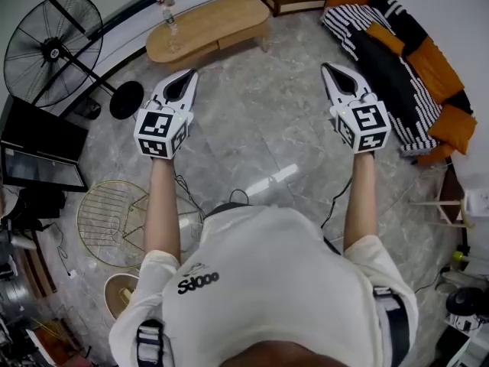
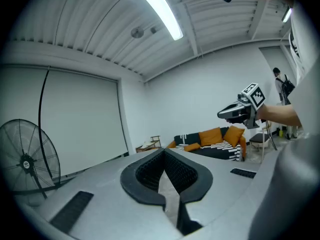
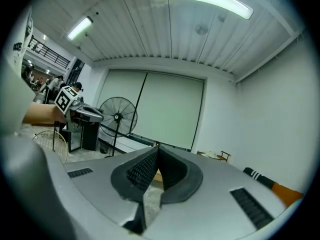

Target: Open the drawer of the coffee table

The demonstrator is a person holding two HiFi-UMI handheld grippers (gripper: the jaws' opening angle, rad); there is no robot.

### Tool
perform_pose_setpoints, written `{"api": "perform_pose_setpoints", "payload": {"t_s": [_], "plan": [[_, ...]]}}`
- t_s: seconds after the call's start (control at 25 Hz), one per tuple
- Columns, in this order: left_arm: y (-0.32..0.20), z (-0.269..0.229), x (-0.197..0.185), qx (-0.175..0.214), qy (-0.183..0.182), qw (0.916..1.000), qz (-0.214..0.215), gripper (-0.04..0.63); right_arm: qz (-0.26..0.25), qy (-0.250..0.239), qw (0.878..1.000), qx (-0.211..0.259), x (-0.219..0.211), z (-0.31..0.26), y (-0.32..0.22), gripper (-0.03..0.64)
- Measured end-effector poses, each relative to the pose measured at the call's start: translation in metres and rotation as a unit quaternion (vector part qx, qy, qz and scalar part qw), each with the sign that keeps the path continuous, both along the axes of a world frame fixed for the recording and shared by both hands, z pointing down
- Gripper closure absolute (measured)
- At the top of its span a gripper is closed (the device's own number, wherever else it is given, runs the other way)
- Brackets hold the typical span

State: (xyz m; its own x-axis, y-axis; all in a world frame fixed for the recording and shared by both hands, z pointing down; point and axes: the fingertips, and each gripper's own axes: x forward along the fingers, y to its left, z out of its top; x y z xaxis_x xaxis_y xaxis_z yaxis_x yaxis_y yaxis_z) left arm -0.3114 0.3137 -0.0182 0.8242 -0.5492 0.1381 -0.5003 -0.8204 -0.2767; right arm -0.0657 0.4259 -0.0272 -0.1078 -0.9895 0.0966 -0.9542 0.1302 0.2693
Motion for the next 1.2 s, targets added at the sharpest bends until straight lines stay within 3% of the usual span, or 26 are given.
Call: {"api": "perform_pose_setpoints", "payload": {"t_s": [0.32,0.68,0.92,1.2], "plan": [[0.02,0.011,0.046,-0.011,0.005,0.9997,-0.021,0.577,-0.035,-0.028,0.999,-0.002,0.052,0.006,0.007,0.612],[-0.023,0.019,0.085,-0.005,0.002,0.9994,-0.036,0.577,-0.049,-0.039,0.998,-0.009,0.094,0.029,-0.032,0.612],[-0.109,0.038,0.116,-0.011,0.007,0.9988,-0.046,0.577,-0.037,-0.033,0.999,-0.015,0.133,0.044,-0.113,0.612],[-0.238,0.047,0.18,-0.024,0.031,0.9951,-0.091,0.577,-0.047,-0.021,0.998,-0.025,0.205,0.035,-0.231,0.612]]}}
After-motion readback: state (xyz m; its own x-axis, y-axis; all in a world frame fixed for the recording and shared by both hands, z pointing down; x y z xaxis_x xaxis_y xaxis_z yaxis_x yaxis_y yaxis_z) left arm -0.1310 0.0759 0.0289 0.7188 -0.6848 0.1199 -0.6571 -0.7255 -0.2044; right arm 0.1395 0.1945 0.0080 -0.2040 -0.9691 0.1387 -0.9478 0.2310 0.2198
